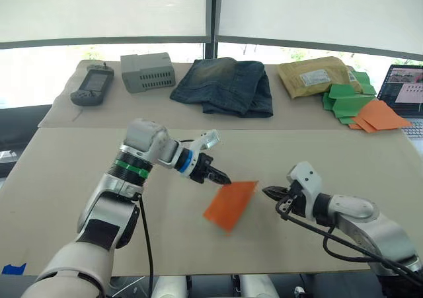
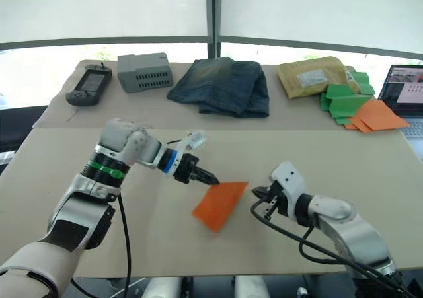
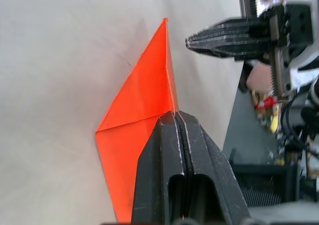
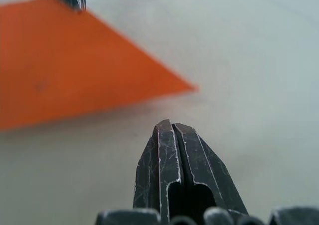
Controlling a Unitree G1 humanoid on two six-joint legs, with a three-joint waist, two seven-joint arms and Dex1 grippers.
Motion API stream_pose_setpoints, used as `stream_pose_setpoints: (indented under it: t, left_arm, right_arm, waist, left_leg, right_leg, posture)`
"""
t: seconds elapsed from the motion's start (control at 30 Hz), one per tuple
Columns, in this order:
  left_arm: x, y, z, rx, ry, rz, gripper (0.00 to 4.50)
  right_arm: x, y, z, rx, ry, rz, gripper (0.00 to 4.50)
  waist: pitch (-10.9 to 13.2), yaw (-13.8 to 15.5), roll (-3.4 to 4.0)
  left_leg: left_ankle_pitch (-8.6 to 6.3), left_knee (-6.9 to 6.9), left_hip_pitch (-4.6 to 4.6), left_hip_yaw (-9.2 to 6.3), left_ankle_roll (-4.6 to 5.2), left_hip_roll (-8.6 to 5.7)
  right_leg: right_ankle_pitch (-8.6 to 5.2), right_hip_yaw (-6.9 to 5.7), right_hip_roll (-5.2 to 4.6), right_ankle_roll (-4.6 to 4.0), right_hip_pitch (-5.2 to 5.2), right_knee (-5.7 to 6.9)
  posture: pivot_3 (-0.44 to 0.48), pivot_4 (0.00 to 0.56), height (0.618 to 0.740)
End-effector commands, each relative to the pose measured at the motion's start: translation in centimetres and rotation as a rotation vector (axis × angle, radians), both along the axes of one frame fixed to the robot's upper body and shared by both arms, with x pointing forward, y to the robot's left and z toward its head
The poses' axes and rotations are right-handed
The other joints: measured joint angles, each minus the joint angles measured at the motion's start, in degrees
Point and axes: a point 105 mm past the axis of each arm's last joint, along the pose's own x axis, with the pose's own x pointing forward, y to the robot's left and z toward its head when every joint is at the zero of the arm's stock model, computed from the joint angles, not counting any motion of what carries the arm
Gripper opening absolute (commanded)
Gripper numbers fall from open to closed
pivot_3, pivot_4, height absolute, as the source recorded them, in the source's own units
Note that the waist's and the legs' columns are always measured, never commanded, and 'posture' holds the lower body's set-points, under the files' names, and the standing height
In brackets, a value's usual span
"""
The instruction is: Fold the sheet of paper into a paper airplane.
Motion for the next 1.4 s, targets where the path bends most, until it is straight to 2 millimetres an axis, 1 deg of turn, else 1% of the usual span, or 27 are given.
stream_pose_setpoints:
  t: [0.03,0.1,0.13,0.17,0.23,0.37,0.43,0.5,0.57,0.63,0.73,0.87,0.93,1.03,1.07,1.1,1.13,1.17,1.2,1.27,1.3,1.33,1.4]
  left_arm:
    - [1.5,1.2,0.9,-0.059,0.017,0.139,0.02]
    - [2.0,1.7,0.8,-0.086,0.036,0.208,0.02]
    - [2.6,2.0,0.6,-0.112,0.05,0.277,0.02]
    - [3.1,2.3,0.5,-0.15,0.073,0.344,0.02]
    - [3.6,2.5,0.3,-0.194,0.102,0.424,0.02]
    - [4.1,1.5,0.1,-0.28,0.121,0.638,0.02]
    - [3.8,0.5,-0.1,-0.302,0.149,0.687,0.02]
    - [3.4,-0.3,-0.2,-0.318,0.174,0.694,0.02]
    - [3.0,-0.7,-0.4,-0.3,0.178,0.685,0.02]
    - [2.7,-0.6,-0.3,-0.285,0.158,0.658,0.54]
    - [2.4,0.4,-0.2,-0.259,0.122,0.631,1.52]
    - [2.1,3.2,0.7,-0.242,0.07,0.592,2.87]
    - [1.9,4.0,1.1,-0.231,0.059,0.567,3.53]
    - [1.4,8.1,3.0,-0.201,-0.042,0.549,4.48]
    - [0.5,9.4,4.1,-0.128,-0.163,0.515,4.49]
    - [-0.2,10.1,4.8,-0.054,-0.258,0.488,4.5]
    - [-1.3,10.7,5.2,0.047,-0.365,0.437,4.5]
    - [-2.0,10.9,5.2,0.111,-0.433,0.394,4.5]
    - [-2.5,11.0,5.3,0.129,-0.487,0.359,4.5]
    - [-3.3,11.3,4.6,0.167,-0.608,0.274,4.5]
    - [-4.2,11.1,4.0,0.15,-0.638,0.206,4.5]
    - [-4.9,11.2,3.3,0.143,-0.653,0.148,4.5]
    - [-5.6,11.3,2.6,0.106,-0.641,0.101,4.5]
  right_arm:
    - [1.6,-2.0,2.2,-0.047,-0.108,-0.073,0.0]
    - [2.3,-2.5,2.8,-0.056,-0.139,-0.103,0.0]
    - [2.6,-2.7,3.2,-0.058,-0.157,-0.113,0.0]
    - [3.0,-2.8,3.7,-0.055,-0.173,-0.12,0.0]
    - [3.2,-2.9,4.1,-0.051,-0.187,-0.125,0.0]
    - [3.5,-2.4,4.3,-0.049,-0.194,-0.111,0.0]
    - [3.6,-2.2,4.4,-0.045,-0.2,-0.106,0.0]
    - [3.6,-1.9,4.5,-0.042,-0.204,-0.098,0.0]
    - [3.6,-1.6,4.6,-0.041,-0.206,-0.085,0.0]
    - [3.5,-1.5,4.6,-0.038,-0.207,-0.076,0.0]
    - [3.3,-1.0,4.7,-0.029,-0.205,-0.048,0.0]
    - [2.8,0.3,4.8,-0.005,-0.197,0.01,0.0]
    - [2.8,0.6,4.8,0.003,-0.198,0.02,0.0]
    - [2.3,2.6,4.8,0.07,-0.185,0.04,0.0]
    - [2.1,3.5,4.7,0.104,-0.175,0.048,0.29]
    - [2.0,4.1,4.7,0.124,-0.169,0.054,0.6]
    - [1.7,5.1,4.6,0.159,-0.155,0.062,0.64]
    - [1.5,5.7,4.6,0.181,-0.146,0.068,1.32]
    - [1.4,6.2,4.5,0.205,-0.133,0.066,1.51]
    - [1.5,7.4,4.2,0.24,-0.115,0.048,2.25]
    - [1.7,8.0,4.2,0.289,-0.101,0.012,2.58]
    - [1.7,8.6,4.2,0.326,-0.088,0.002,2.95]
    - [1.8,9.2,3.7,0.334,-0.072,-0.022,3.66]
  waist:
    - [0.0,-0.2,0.0]
    - [0.0,-0.3,0.0]
    - [0.0,-0.4,0.0]
    - [0.0,-0.3,0.0]
    - [0.0,-0.3,0.0]
    - [0.0,0.2,-0.05]
    - [0.1,0.5,-0.12]
    - [0.1,0.0,-0.15]
    - [0.1,0.1,-0.15]
    - [0.1,0.2,-0.15]
    - [0.1,0.3,-0.15]
    - [0.1,-0.2,-0.15]
    - [0.1,-0.5,-0.15]
    - [0.1,-0.9,-0.17]
    - [0.1,-1.2,-0.2]
    - [0.1,-1.6,-0.24]
    - [0.1,-1.6,-0.24]
    - [0.2,-0.9,-0.22]
    - [0.2,-0.9,-0.24]
    - [0.2,-0.6,-0.19]
    - [0.2,-0.5,-0.16]
    - [0.2,-0.5,-0.16]
    - [0.2,-0.2,-0.12]
  left_leg:
    - [0.0,-0.01,0.01,0.01,0.0,0.0]
    - [0.0,-0.02,-0.01,0.0,0.0,-0.01]
    - [0.0,-0.02,-0.01,0.0,0.0,-0.01]
    - [0.0,-0.05,0.0,0.0,0.0,-0.03]
    - [0.0,-0.05,-0.03,-0.03,0.0,-0.05]
    - [-0.01,-0.06,-0.08,-0.08,-0.02,0.01]
    - [-0.01,-0.04,-0.14,-0.07,-0.03,-0.07]
    - [0.0,-0.07,-0.11,-0.07,-0.06,-0.29]
    - [0.03,-0.12,-0.02,-0.12,-0.12,-0.36]
    - [0.09,-0.12,0.0,-0.2,-0.21,-0.44]
    - [0.15,-0.11,0.0,-0.25,-0.29,-0.6]
    - [0.17,-0.09,0.01,-0.24,-0.31,-0.69]
    - [0.21,-0.11,0.06,-0.28,-0.36,-0.69]
    - [0.26,-0.18,0.2,-0.31,-0.41,-0.68]
    - [0.27,-0.22,0.23,-0.32,-0.43,-0.66]
    - [0.29,-0.27,0.25,-0.34,-0.47,-0.62]
    - [0.34,-0.35,0.24,-0.41,-0.57,-0.55]
    - [0.4,-0.39,0.22,-0.48,-0.68,-0.57]
    - [0.42,-0.41,0.23,-0.46,-0.73,-0.62]
    - [0.42,-0.48,0.28,-0.41,-0.79,-0.61]
    - [0.44,-0.53,0.28,-0.33,-0.82,-0.6]
    - [0.44,-0.54,0.29,-0.29,-0.83,-0.59]
    - [0.51,-0.62,0.27,-0.16,-0.92,-0.55]
  right_leg:
    - [0.01,0.03,-0.01,0.0,0.0,0.0]
    - [0.15,0.02,-0.01,-0.21,0.0,-0.01]
    - [0.23,0.03,-0.02,-0.34,0.0,-0.01]
    - [0.24,0.03,-0.05,-0.36,0.0,-0.01]
    - [0.26,0.02,-0.08,-0.37,-0.02,-0.01]
    - [0.34,0.03,-0.2,-0.28,0.0,-0.07]
    - [0.42,0.06,-0.26,-0.19,-0.01,-0.14]
    - [0.46,0.14,-0.29,-0.18,-0.03,-0.13]
    - [0.46,0.21,-0.3,-0.18,-0.01,-0.06]
    - [0.46,0.19,-0.32,-0.17,-0.01,-0.01]
    - [0.48,0.16,-0.46,-0.13,0.02,0.01]
    - [0.52,0.17,-0.58,-0.07,0.02,0.03]
    - [0.52,0.17,-0.54,-0.08,0.01,0.12]
    - [0.52,0.16,-0.51,-0.1,0.05,0.19]
    - [0.56,0.21,-0.44,-0.16,0.03,0.18]
    - [0.55,0.22,-0.37,-0.2,0.02,0.19]
    - [0.53,0.21,-0.27,-0.28,0.01,0.16]
    - [0.52,0.15,-0.28,-0.3,0.02,0.13]
    - [0.51,0.11,-0.37,-0.31,0.01,0.12]
    - [0.49,0.12,-0.36,-0.39,0.06,0.04]
    - [0.46,0.12,-0.38,-0.44,0.04,-0.01]
    - [0.41,0.11,-0.39,-0.53,0.03,0.0]
    - [0.19,0.07,-0.4,-0.9,-0.04,0.0]
  posture:
    - [0.0,0.15,0.722]
    - [0.0,0.15,0.722]
    - [0.0,0.15,0.722]
    - [0.0,0.15,0.722]
    - [0.0,0.15,0.722]
    - [0.0,0.15,0.722]
    - [0.0,0.15,0.722]
    - [0.0,0.15,0.722]
    - [0.0,0.15,0.722]
    - [0.0,0.15,0.722]
    - [0.0,0.15,0.722]
    - [0.0,0.15,0.722]
    - [0.0,0.15,0.722]
    - [0.0,0.15,0.722]
    - [0.0,0.15,0.722]
    - [0.0,0.15,0.722]
    - [0.0,0.15,0.722]
    - [0.0,0.15,0.722]
    - [0.0,0.15,0.722]
    - [0.0,0.15,0.722]
    - [0.0,0.15,0.722]
    - [0.0,0.15,0.722]
    - [0.0,0.15,0.722]
